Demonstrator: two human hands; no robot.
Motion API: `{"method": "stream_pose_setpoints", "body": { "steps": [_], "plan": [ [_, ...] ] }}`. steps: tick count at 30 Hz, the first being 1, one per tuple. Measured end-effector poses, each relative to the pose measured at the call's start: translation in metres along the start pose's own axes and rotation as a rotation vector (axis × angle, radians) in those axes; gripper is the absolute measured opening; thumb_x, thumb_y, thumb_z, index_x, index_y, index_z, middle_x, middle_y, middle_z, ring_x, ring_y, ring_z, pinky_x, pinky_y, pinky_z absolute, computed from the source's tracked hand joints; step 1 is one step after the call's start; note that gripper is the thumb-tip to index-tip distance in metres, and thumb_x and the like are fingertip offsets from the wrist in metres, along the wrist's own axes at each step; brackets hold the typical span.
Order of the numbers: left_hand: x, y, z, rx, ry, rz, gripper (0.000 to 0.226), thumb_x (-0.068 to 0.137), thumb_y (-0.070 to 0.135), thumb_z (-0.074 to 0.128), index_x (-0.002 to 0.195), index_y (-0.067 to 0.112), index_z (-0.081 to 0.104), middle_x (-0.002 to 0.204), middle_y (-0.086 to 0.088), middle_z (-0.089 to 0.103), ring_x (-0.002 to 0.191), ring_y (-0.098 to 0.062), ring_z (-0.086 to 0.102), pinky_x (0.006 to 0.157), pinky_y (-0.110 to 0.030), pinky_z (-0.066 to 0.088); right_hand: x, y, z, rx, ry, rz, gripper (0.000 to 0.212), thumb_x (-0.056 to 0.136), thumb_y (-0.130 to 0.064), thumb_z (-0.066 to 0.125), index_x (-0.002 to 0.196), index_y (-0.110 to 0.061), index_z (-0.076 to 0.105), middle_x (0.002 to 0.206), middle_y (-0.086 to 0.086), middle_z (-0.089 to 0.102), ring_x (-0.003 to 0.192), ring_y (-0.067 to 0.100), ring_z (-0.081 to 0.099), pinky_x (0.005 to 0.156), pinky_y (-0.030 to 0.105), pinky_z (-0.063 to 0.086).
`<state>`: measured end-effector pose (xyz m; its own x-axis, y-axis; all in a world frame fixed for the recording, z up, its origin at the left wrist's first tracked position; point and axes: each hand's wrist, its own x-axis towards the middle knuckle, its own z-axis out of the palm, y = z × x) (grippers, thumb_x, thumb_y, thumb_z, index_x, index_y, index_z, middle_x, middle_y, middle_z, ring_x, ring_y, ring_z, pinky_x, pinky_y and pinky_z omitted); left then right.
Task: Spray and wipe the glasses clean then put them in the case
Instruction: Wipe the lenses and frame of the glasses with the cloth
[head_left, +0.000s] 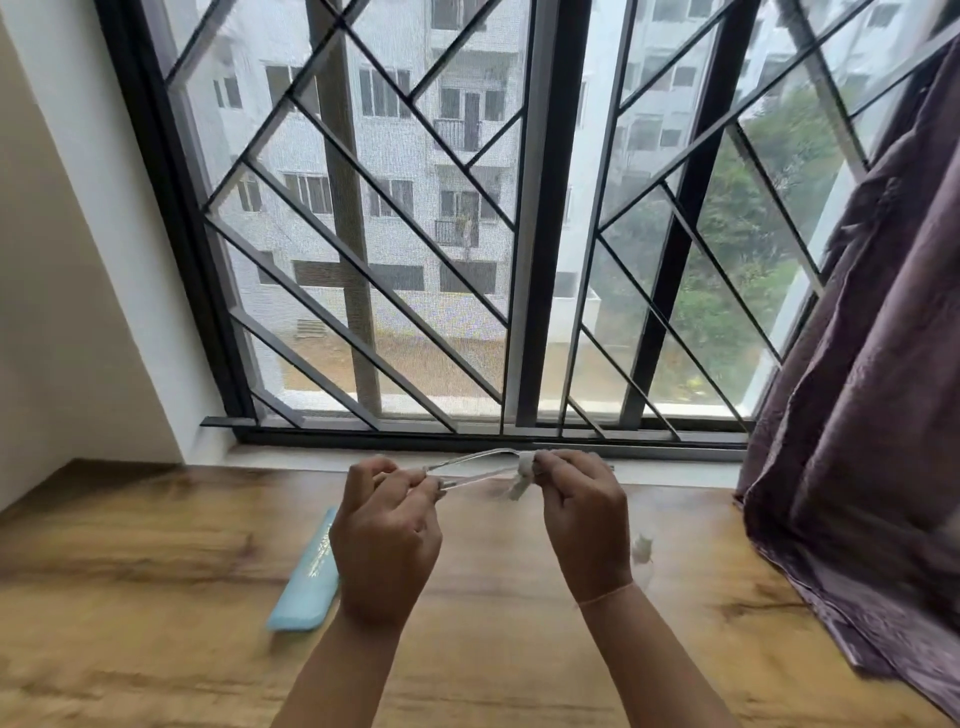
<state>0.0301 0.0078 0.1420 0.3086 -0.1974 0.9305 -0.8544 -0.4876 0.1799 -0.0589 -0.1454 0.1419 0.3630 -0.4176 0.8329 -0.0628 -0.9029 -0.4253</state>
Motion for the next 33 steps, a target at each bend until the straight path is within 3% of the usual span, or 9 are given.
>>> {"method": "stream_pose_setpoints", "body": {
  "steps": [3, 8, 11, 15, 19, 21, 25, 29, 33],
  "plan": [
    [-0.001, -0.001, 0.0, -0.004, 0.008, -0.013, 0.018, 0.074, 0.002, 0.06, 0.074, 0.011, 0.075, 0.073, 0.002, 0.07, 0.083, -0.02, 0.046, 0.069, -0.019, 0.039, -0.006, 0.005, 0.002, 0.011, 0.011, 0.092, 0.015, 0.072, -0.005, 0.067, 0.085, -0.005, 0.074, 0.073, 0.007, 0.069, 0.068, 0.024, 0.064, 0.067, 0.022, 0.046],
    [-0.003, -0.005, 0.001, 0.008, -0.005, -0.023, 0.016, 0.073, 0.002, 0.062, 0.076, 0.011, 0.075, 0.074, 0.002, 0.07, 0.083, -0.02, 0.047, 0.069, -0.019, 0.039, -0.016, 0.013, 0.002, -0.001, -0.023, 0.17, 0.024, 0.065, 0.006, 0.077, 0.086, -0.003, 0.073, 0.071, 0.007, 0.069, 0.066, 0.024, 0.064, 0.064, 0.028, 0.048],
    [-0.004, -0.008, 0.002, 0.017, -0.037, -0.011, 0.02, 0.073, 0.002, 0.057, 0.077, 0.01, 0.075, 0.075, 0.002, 0.069, 0.085, -0.019, 0.046, 0.069, -0.017, 0.038, -0.016, 0.012, -0.002, -0.002, 0.043, 0.192, 0.025, 0.064, 0.01, 0.076, 0.085, -0.003, 0.074, 0.071, 0.008, 0.069, 0.066, 0.024, 0.065, 0.065, 0.028, 0.05],
    [-0.006, -0.004, 0.008, 0.033, -0.066, 0.014, 0.018, 0.074, 0.001, 0.059, 0.075, 0.011, 0.074, 0.075, 0.003, 0.068, 0.087, -0.019, 0.047, 0.072, -0.016, 0.037, -0.007, -0.014, -0.003, 0.1, 0.114, 0.076, 0.022, 0.067, 0.005, 0.074, 0.088, -0.002, 0.073, 0.078, 0.009, 0.07, 0.073, 0.019, 0.064, 0.072, 0.022, 0.049],
    [-0.003, 0.011, 0.01, 0.019, -0.036, 0.039, 0.014, 0.078, 0.003, 0.062, 0.071, 0.008, 0.073, 0.071, 0.001, 0.068, 0.084, -0.021, 0.049, 0.068, -0.021, 0.041, -0.007, -0.041, 0.009, 0.105, -0.061, -0.13, 0.006, 0.077, -0.006, 0.067, 0.081, -0.008, 0.072, 0.076, 0.005, 0.068, 0.071, 0.019, 0.06, 0.063, 0.03, 0.051],
    [-0.001, 0.014, 0.009, 0.006, -0.023, 0.051, 0.018, 0.082, 0.01, 0.061, 0.068, 0.007, 0.072, 0.069, 0.001, 0.068, 0.083, -0.021, 0.049, 0.065, -0.022, 0.043, -0.01, -0.045, 0.013, 0.029, -0.127, -0.17, 0.014, 0.085, -0.014, 0.06, 0.077, -0.009, 0.07, 0.075, 0.002, 0.066, 0.069, 0.019, 0.057, 0.055, 0.033, 0.05],
    [-0.002, 0.01, 0.007, 0.0, -0.009, 0.049, 0.029, 0.09, 0.015, 0.052, 0.071, 0.008, 0.073, 0.071, 0.002, 0.068, 0.084, -0.02, 0.05, 0.065, -0.023, 0.046, -0.013, -0.046, 0.013, -0.118, -0.15, -0.175, 0.018, 0.088, -0.023, 0.056, 0.077, -0.017, 0.069, 0.075, -0.005, 0.067, 0.064, 0.02, 0.053, 0.048, 0.033, 0.048],
    [-0.005, 0.005, 0.005, 0.026, 0.004, 0.035, 0.016, 0.076, 0.0, 0.062, 0.074, 0.009, 0.075, 0.071, 0.002, 0.07, 0.085, -0.02, 0.049, 0.071, -0.021, 0.042, -0.012, -0.039, 0.007, -0.151, -0.136, -0.145, 0.006, 0.081, -0.02, 0.065, 0.08, -0.02, 0.071, 0.076, -0.008, 0.069, 0.064, 0.018, 0.053, 0.046, 0.028, 0.047],
    [-0.002, -0.002, 0.003, 0.026, 0.022, 0.009, 0.015, 0.07, -0.002, 0.066, 0.073, 0.009, 0.075, 0.072, 0.001, 0.07, 0.083, -0.02, 0.047, 0.07, -0.02, 0.038, -0.01, -0.024, 0.0, -0.169, -0.068, -0.051, 0.008, 0.077, -0.015, 0.065, 0.078, -0.019, 0.072, 0.074, -0.007, 0.069, 0.063, 0.021, 0.054, 0.046, 0.027, 0.047]
  ]
}}
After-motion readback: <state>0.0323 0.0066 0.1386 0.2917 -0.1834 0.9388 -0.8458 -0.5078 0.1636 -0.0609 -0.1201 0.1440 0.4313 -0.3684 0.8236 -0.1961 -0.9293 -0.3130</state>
